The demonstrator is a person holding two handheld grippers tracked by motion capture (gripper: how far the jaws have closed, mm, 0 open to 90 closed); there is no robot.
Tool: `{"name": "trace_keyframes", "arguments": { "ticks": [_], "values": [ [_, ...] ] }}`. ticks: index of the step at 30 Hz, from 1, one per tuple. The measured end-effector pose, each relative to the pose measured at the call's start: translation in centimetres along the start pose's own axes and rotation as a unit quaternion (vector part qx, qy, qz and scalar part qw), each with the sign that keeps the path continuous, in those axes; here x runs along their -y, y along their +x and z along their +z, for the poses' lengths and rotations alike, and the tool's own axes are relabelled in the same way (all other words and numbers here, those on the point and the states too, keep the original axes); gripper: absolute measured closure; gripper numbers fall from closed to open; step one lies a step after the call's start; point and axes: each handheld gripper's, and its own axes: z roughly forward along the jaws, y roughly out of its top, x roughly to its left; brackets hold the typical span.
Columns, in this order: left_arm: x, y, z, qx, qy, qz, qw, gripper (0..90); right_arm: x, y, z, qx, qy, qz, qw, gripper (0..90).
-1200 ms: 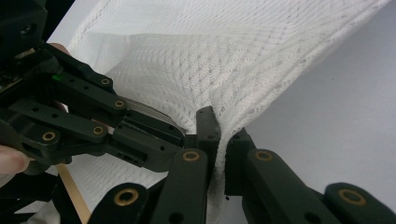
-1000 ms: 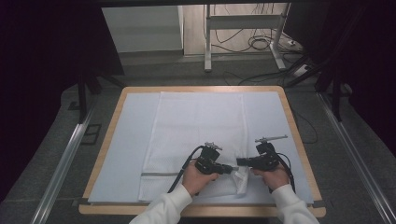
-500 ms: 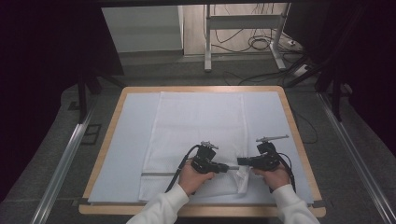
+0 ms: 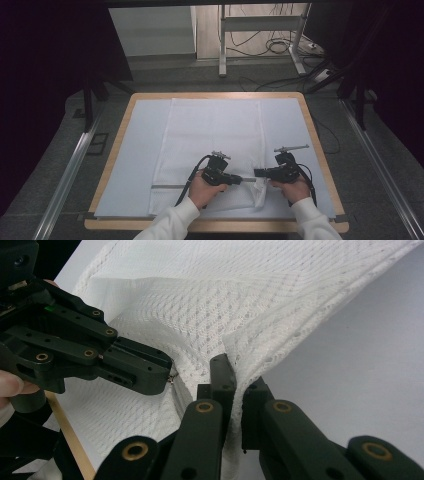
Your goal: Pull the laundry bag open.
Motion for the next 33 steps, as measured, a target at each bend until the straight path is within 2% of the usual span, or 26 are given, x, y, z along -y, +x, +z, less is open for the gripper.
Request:
{"name": "trace_keyframes", "arguments": {
  "ticks": [20,33],
  "values": [
    [0.5,0.6,-0.6,-0.005,0.000,0.000,1.0000,86.7,0.0,0.0,-0.1,-0.001,-0.001,0.000,1.0000,87.7],
    [1.0,1.2,-1.2,-0.011,-0.005,-0.009,0.9999,86.7,0.0,0.0,0.0,0.000,0.002,0.000,1.0000,87.7]
  ]
}}
